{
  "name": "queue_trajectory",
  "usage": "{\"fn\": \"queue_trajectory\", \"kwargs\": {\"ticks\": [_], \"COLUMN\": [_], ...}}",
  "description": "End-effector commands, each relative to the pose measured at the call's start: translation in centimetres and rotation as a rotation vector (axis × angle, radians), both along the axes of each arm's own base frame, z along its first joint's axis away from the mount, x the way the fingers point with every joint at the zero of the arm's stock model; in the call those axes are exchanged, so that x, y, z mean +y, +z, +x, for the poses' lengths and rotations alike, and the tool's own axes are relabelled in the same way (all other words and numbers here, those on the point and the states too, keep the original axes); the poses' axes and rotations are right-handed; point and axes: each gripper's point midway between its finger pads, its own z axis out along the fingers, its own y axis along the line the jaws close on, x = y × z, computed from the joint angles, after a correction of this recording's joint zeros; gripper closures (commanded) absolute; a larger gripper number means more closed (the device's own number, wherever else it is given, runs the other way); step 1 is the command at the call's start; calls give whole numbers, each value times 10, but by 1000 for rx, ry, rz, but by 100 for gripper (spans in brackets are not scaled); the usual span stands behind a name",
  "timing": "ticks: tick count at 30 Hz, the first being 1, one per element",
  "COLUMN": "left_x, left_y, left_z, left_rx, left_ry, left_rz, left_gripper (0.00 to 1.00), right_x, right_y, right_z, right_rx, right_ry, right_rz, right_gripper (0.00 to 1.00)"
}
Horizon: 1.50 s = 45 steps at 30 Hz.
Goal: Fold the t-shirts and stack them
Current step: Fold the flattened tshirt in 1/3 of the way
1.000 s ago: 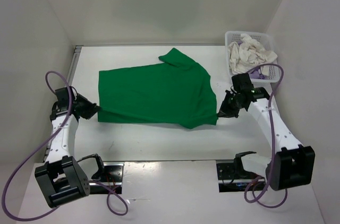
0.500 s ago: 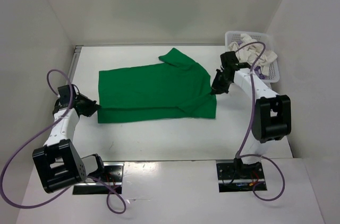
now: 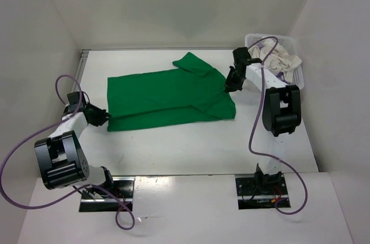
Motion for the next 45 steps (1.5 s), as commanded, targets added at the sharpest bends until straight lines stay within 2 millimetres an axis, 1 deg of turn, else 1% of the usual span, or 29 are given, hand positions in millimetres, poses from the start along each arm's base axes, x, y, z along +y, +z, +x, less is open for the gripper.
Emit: {"fn": "queue_trajectory", "kwargs": {"ticks": [1, 2, 4, 5, 6, 7, 9, 10, 11, 12, 13, 14, 15, 16, 17, 18, 19, 21, 22, 23, 24, 26, 31, 33, 36, 38, 41, 44, 45], "left_x": [18, 20, 20, 22, 20, 19, 19, 14, 12, 6, 2, -9, -14, -18, -23, -24, -25, -26, -24, -23, -22, -20, -18, -18, -14, -14, -12, -10, -10], "left_y": [11, 16, 21, 30, 32, 44, 49, 51, 51, 48, 48, 33, 27, 19, 4, 2, -1, 0, 1, 0, -4, -7, -13, -16, -18, -20, -22, -20, -20], "left_z": [18, 22, 20, 23, 18, 16, 8, -4, -9, -18, -23, -34, -40, -44, -53, -54, -56, -54, -52, -51, -52, -49, -47, -47, -46, -47, -46, -42, -42], "left_rx": [-53, -67, -64, -88, -78, -106, -110, -109, -106, -91, -98, -71, -62, -49, -21, -21, -13, -24, -31, -32, -14, -15, -11, -2, 2, 2, 4, -6, -6], "left_ry": [47, 41, 46, 39, 38, 39, 28, 28, 28, 21, 12, -9, -10, -5, -10, 2, 10, 4, 9, 9, 16, 16, 14, 14, 24, 17, 22, 22, 22], "left_rz": [53, 64, 71, 87, 83, 94, 120, 119, 118, 103, 94, 55, 33, 11, -8, -18, -27, -30, -20, -19, -17, -16, -5, -8, 7, 12, 20, 24, 24], "left_gripper": [66, 59, 55, 52, 47, 46, 43, 43, 43, 45, 48, 54, 55, 55, 57, 57, 57, 57, 56, 56, 56, 56, 57, 63, 72, 81, 89, 94, 96], "right_x": [6, 12, 13, 18, 18, 18, 13, 10, 8, 6, 3, 3, 3, 0, -1, -2, -4, -6, -7, -8, -9, -10, -16, -11, -8, -8, -8, -7, -7], "right_y": [19, 23, 33, 39, 46, 54, 68, 70, 59, 72, 56, 53, 60, 40, 33, 37, 21, 9, 9, 5, 2, -2, -2, 2, -1, -5, -9, -12, -7], "right_z": [38, 45, 51, 50, 50, 50, 38, 32, 18, 10, -8, -16, -26, -45, -55, -61, -75, -90, -94, -98, -103, -104, -89, -81, -73, -72, -69, -67, -64], "right_rx": [-125, -146, -172, -186, -201, -217, -245, -248, -222, -254, -205, -201, -217, -159, -140, -159, -120, -84, -87, -74, -68, -67, -98, -108, -105, -92, -83, -83, -95], "right_ry": [1, 2, 1, 10, 10, 10, 3, -3, -2, -3, -11, -24, -26, -46, -54, -64, -76, -85, -85, -85, -85, -97, -112, -76, -60, -61, -61, -61, -61], "right_rz": [-6, 3, 7, 10, 13, 16, 10, 2, -3, 3, -1, 7, 24, 25, 25, 36, 34, 31, 32, 29, 27, 23, 17, 27, 32, 30, 28, 28, 30], "right_gripper": [96, 93, 87, 83, 77, 75, 69, 63, 60, 60, 64, 71, 79, 87, 99, 100, 100, 96, 90, 73, 66, 59, 58, 58, 59, 60, 65, 67, 70]}}
